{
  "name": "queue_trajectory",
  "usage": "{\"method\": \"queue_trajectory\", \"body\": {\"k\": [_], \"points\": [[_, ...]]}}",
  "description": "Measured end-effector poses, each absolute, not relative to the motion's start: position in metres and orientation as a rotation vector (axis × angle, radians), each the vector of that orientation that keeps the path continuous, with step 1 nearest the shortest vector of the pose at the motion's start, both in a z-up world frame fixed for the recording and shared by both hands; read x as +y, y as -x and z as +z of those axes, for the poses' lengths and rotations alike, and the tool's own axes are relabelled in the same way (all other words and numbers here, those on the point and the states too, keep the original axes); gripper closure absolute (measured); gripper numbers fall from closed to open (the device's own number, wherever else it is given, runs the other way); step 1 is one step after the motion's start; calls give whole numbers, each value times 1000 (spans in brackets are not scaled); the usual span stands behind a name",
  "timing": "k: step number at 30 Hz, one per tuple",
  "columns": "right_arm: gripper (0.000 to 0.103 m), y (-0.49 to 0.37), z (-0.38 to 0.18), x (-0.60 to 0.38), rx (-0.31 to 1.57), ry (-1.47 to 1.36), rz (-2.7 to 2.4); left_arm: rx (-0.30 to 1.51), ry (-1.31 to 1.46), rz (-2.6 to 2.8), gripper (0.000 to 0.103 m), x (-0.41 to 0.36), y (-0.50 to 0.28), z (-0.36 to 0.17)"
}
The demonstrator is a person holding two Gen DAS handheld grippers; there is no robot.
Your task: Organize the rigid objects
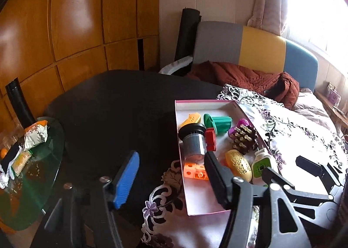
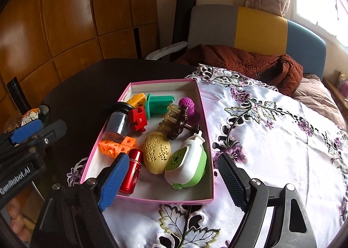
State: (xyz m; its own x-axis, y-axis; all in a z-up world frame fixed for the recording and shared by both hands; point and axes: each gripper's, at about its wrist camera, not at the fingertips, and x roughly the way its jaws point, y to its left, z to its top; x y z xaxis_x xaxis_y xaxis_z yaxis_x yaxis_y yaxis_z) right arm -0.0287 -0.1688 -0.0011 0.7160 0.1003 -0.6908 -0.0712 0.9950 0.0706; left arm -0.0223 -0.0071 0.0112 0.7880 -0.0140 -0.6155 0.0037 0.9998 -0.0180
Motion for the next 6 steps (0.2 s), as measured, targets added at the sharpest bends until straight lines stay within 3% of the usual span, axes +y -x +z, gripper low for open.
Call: {"method": "queue_trajectory", "body": {"k": [6], "points": [[19,29,0,-168,759,-39,94,669,23,-20,43,-6,20,13]]}}
